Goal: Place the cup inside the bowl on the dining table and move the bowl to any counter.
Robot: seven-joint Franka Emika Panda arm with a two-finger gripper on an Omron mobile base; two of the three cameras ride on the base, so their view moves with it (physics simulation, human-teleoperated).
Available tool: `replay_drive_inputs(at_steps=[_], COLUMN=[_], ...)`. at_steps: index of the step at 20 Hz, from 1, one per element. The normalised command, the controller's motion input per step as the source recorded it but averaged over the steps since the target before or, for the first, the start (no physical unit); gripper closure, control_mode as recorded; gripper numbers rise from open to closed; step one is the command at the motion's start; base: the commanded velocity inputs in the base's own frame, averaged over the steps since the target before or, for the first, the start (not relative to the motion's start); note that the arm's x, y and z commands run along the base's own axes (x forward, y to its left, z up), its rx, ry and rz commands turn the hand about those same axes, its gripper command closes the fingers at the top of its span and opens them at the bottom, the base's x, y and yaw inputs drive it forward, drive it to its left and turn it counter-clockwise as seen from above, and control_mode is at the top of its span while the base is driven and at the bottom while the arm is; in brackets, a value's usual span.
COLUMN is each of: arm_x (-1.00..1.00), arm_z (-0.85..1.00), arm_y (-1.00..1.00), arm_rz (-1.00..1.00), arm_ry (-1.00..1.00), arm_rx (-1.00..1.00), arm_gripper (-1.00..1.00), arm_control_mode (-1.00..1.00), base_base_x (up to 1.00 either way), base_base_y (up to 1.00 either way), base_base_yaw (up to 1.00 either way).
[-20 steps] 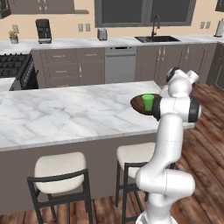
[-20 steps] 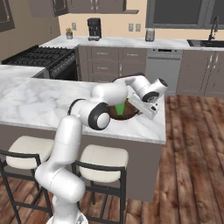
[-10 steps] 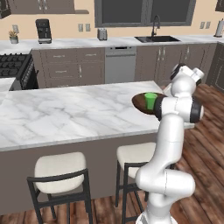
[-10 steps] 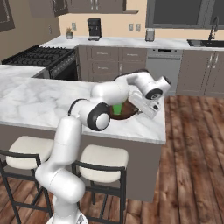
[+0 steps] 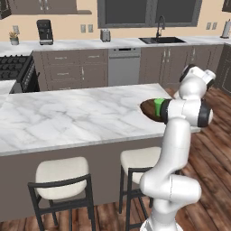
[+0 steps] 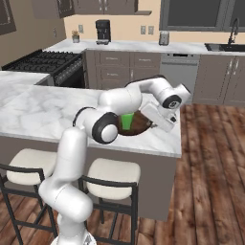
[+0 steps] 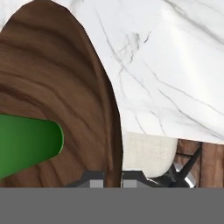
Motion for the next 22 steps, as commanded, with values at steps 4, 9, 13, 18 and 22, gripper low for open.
replay_drive_inputs(at_steps=[4, 9, 13, 18, 22], arm_x=[-0.54, -0.48, -0.47, -0.44, -0.5], arm_z=[0.0, 0.0, 0.02, 0.09, 0.13], arm_y=[0.04, 0.08, 0.13, 0.15, 0.14], arm_rz=[0.1, 0.07, 0.05, 0.03, 0.02], arm_ry=[0.0, 0.0, 0.0, 0.0, 0.0], arm_rx=[0.0, 0.0, 0.0, 0.0, 0.0], arm_gripper=[1.0, 1.0, 1.0, 1.0, 1.0], arm_control_mode=[-1.0, -1.0, -1.0, -1.0, -1.0], base_base_x=[0.0, 0.0, 0.0, 0.0, 0.0], base_base_y=[0.0, 0.0, 0.0, 0.0, 0.0], base_base_yaw=[0.0, 0.0, 0.0, 0.0, 0.0])
